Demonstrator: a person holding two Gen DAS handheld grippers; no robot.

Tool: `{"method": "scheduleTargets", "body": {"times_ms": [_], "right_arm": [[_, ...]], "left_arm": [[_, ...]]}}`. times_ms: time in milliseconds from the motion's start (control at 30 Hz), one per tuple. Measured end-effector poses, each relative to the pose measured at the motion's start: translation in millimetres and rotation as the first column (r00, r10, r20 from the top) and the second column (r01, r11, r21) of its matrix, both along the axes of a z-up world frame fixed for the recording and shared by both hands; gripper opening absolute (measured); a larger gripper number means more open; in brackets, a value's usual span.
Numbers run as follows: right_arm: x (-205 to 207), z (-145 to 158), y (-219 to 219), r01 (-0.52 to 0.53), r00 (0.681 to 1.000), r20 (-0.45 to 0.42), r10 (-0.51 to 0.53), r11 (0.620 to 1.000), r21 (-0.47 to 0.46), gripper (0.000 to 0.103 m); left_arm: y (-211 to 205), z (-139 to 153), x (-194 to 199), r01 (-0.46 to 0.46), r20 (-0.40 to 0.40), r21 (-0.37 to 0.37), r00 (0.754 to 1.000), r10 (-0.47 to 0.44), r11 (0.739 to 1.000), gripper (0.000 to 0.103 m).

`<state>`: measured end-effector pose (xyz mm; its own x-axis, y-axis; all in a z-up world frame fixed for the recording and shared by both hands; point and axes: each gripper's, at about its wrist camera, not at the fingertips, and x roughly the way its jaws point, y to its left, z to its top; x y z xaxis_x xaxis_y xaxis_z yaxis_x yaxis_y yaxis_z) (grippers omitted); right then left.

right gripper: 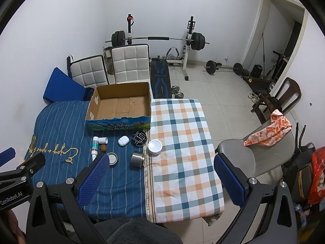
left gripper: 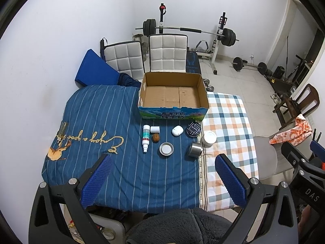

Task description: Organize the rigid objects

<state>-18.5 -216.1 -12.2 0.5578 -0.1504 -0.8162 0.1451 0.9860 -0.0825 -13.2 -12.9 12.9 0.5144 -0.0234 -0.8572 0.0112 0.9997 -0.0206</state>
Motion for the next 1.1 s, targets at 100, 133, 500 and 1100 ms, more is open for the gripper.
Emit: {"method": "scheduleTargets", "body": {"times_ms": [100,133,500,1100], "right_arm": [[0.2,0.3,-0.9,0.002,1.000,0.001,-0.002,1.000,0.001,0.103],[-0.7,-0.1,-0.8,0.001,1.000,0.002,-0.001,1.000,-0.001,0.103],[0.8,1.1,-2.3,0.000,1.000,0.006,0.000,1.000,0.002,0.103],[4.9,-3.9,-6.4,0.005,1.000,-0.002,-0.005,1.000,0.009,0.103]], "left_arm": [[1.4,-0.1,0.9,-0.002,0.005,-0.002,1.000,0.002,1.000,0.103],[1.2,0.2,1.2,-0.003,0.006,-0.003,1.000,0.003,1.000,0.103],[2.0,-4.8,1.4,-0.006,0.011,-0.005,1.000,0.006,1.000,0.103],[4.1,-7.7,6.3,-0.007,0.001,-0.014,1.000,0.007,1.000,0.103]]}}
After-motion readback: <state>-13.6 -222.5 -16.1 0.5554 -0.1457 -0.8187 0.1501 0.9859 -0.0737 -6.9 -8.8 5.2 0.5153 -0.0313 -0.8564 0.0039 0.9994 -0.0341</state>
